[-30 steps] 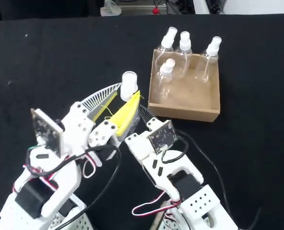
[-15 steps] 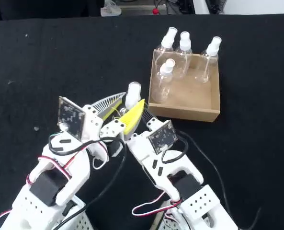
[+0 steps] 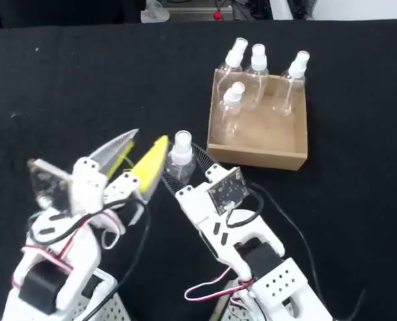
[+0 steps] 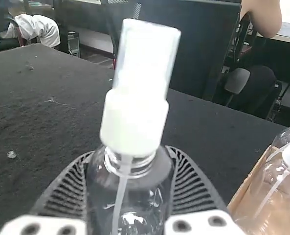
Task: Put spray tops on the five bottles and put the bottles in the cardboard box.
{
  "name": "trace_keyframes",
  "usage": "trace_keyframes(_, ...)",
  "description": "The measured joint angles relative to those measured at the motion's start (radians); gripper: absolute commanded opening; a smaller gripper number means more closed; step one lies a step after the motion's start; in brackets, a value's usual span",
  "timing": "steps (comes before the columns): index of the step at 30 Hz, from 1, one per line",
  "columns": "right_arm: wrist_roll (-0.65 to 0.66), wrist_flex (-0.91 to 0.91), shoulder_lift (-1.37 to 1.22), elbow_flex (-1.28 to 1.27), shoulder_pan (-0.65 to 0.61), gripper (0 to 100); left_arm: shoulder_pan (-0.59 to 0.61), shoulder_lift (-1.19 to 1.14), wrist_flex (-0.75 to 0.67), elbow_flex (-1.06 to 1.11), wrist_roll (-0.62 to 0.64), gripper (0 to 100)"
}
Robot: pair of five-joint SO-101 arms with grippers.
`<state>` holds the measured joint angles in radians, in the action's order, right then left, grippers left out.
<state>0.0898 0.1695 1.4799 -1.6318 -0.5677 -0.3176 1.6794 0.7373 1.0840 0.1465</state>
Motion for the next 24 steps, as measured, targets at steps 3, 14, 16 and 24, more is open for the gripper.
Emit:
trace_keyframes(3,0.0,0.0,0.0,0.0,0.0,1.1,0.043,0.051,-0.035,0.091,0.002,17)
trace_keyframes(14,0.0,0.0,0.0,-0.014,0.0,1.1,-0.023,-0.157,-0.161,0.097,-0.074,17)
trace_keyframes(16,0.0,0.0,0.0,-0.014,0.0,1.1,-0.021,-0.21,-0.161,0.058,-0.083,17)
trace_keyframes(24,0.0,0.0,0.0,-0.014,0.005,1.1,-0.089,-0.305,-0.072,-0.029,-0.135,17)
